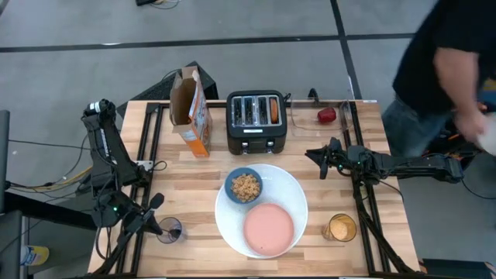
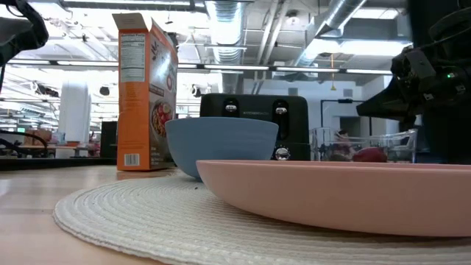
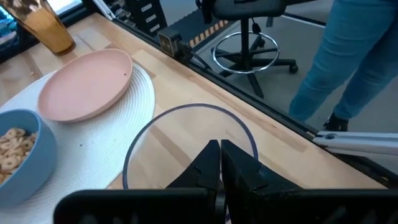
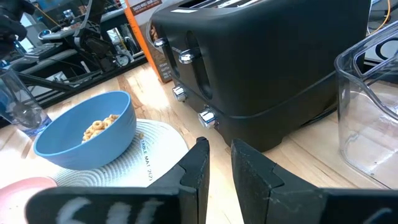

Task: Arrange a breakfast setting
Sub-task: Put the black spoon on the table mat

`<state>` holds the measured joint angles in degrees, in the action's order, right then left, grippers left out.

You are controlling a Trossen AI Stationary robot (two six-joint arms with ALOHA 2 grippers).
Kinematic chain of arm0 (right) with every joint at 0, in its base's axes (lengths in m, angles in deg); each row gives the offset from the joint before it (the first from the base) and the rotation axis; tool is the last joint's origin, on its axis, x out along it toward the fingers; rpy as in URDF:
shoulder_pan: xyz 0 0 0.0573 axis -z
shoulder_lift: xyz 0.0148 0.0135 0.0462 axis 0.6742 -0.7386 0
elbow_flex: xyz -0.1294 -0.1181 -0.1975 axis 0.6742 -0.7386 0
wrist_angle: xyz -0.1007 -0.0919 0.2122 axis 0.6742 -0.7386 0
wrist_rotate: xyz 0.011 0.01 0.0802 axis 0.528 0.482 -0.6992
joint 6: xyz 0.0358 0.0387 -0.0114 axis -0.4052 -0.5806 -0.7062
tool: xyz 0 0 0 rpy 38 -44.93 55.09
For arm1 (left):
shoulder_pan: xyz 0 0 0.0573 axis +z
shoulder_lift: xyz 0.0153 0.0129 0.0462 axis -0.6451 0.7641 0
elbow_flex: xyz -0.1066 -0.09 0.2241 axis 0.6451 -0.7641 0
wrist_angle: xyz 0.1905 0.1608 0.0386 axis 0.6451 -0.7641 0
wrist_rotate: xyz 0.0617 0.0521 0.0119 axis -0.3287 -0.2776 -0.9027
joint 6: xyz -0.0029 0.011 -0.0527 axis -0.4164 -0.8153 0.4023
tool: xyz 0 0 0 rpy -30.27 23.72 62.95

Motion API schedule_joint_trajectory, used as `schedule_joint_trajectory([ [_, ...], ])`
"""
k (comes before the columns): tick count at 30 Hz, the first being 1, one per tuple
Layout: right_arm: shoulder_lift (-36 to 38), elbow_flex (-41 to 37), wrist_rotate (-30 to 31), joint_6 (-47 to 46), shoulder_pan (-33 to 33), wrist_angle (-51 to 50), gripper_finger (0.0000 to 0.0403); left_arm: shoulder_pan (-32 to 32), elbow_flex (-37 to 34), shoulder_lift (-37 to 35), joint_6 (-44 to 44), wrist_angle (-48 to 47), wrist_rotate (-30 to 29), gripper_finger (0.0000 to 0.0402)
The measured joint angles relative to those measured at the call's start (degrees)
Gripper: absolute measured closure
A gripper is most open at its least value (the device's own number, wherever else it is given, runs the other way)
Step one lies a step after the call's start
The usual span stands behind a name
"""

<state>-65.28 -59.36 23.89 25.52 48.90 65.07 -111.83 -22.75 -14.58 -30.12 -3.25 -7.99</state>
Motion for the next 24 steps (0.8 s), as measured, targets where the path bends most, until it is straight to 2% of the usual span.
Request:
schedule_joint_trajectory([
  [24, 0.0, 0.0, 0.0, 0.0, 0.0, 0.0, 0.0312, 0.0, 0.0, 0.0, -1.2, 0.5, -0.6, 0.0401],
])
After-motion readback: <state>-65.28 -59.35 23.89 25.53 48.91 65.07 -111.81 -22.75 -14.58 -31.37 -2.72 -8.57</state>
